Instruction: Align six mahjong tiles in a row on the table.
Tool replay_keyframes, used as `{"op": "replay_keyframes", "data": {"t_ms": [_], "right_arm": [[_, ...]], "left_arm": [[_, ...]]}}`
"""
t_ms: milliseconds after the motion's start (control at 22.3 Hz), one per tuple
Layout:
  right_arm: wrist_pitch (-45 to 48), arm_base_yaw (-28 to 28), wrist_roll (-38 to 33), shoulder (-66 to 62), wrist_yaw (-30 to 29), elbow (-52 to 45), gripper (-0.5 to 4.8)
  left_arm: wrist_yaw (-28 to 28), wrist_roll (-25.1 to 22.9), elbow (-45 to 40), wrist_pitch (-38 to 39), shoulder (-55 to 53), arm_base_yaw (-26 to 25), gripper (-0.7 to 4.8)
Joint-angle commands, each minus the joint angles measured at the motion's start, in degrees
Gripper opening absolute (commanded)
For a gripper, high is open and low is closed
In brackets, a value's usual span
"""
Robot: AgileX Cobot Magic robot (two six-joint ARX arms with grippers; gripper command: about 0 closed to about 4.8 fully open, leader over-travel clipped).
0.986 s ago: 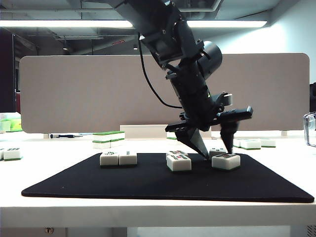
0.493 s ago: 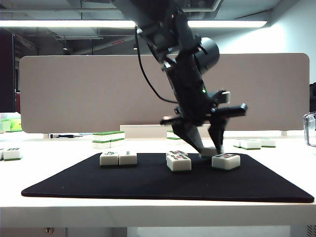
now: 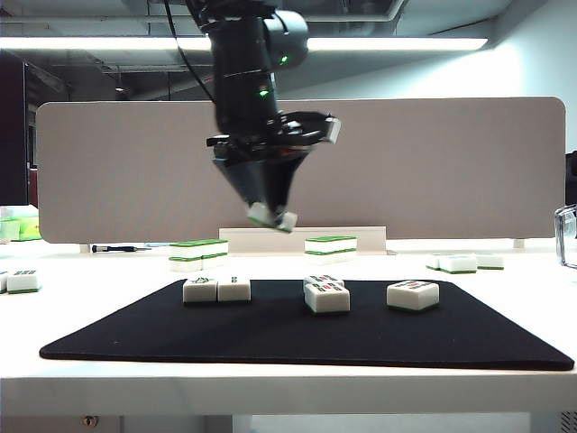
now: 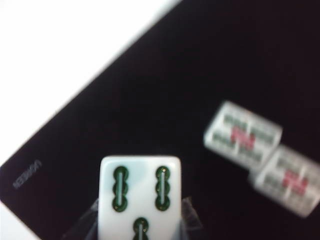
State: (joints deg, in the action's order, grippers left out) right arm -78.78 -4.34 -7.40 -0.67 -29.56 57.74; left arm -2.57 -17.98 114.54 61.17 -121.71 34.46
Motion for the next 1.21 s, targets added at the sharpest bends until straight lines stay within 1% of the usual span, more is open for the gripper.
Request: {"op": "replay_keyframes", "data": {"t_ms": [45, 90, 134, 179, 224, 269, 314, 359, 403, 448, 538, 583, 628, 672, 717, 1076, 1210], "right_arm": [[0.6, 0.0, 0.2, 0.7, 0.1, 0.2, -0.01], [0.7, 0.0, 0.2, 0.7, 0.1, 0.2, -0.01], [0.7, 0.0, 0.2, 0.7, 0.1, 0.2, -0.01], [0.7, 0.0, 0.2, 0.7, 0.1, 0.2, -0.01], [0.7, 0.0, 0.2, 0.7, 0.1, 0.2, -0.01], [0.7, 0.0, 0.2, 0.7, 0.1, 0.2, -0.01], [0.7, 0.0, 0.2, 0.7, 0.1, 0.2, -0.01], [0.7, 0.0, 0.2, 0.7, 0.1, 0.2, -0.01], [0.7, 0.0, 0.2, 0.7, 0.1, 0.2, -0.01], [0.7, 0.0, 0.2, 0.7, 0.1, 0.2, -0.01], [0.6, 0.0, 0.2, 0.7, 0.1, 0.2, -0.01], [0.6, 0.0, 0.2, 0.7, 0.1, 0.2, -0.01], [0.6, 0.0, 0.2, 0.7, 0.1, 0.2, -0.01], [0.6, 0.0, 0.2, 0.7, 0.1, 0.2, -0.01], [0.6, 0.0, 0.2, 0.7, 0.1, 0.2, -0.01], [0.6, 0.0, 0.2, 0.7, 0.1, 0.2, -0.01], [0.6, 0.0, 0.2, 0.7, 0.1, 0.2, -0.01]], "left_arm": [[1.3, -12.1, 0.1, 4.5, 0.0, -0.1, 1.74], [2.8, -15.2, 0.0, 4.7, -0.1, 0.0, 1.74], [3.4, -14.8, 0.0, 4.4, -0.1, 0.0, 1.74], [5.7, -11.6, 0.1, 3.0, -0.1, 0.1, 1.74], [6.9, -6.2, 0.1, 1.7, -0.1, 0.1, 1.74], [8.4, 5.9, 0.1, -0.3, -0.2, 0.1, 1.74], [8.9, 12.9, 0.1, -1.3, -0.3, 0.1, 1.74], [8.8, 23.2, 0.0, -1.6, -0.5, 0.1, 1.74], [8.8, 25.8, 0.0, -1.5, -0.6, 0.1, 1.74], [8.8, 27.5, 0.0, -1.2, -0.9, 0.1, 1.74], [8.2, 28.4, 0.0, -0.5, -1.8, 0.2, 1.74], [7.7, 29.9, 0.0, -0.6, -2.4, 0.2, 1.74], [7.8, 33.1, 0.0, -0.6, -3.4, 0.2, 1.74], [7.7, 34.9, 0.0, -0.5, -4.1, 0.2, 1.74], [7.7, 35.6, 0.0, 0.0, -5.1, 0.2, 1.74], [8.0, 37.5, 0.1, 1.0, -7.5, 0.4, 1.74], [8.0, 37.5, 0.1, 1.2, -7.5, 0.5, 1.9]]}}
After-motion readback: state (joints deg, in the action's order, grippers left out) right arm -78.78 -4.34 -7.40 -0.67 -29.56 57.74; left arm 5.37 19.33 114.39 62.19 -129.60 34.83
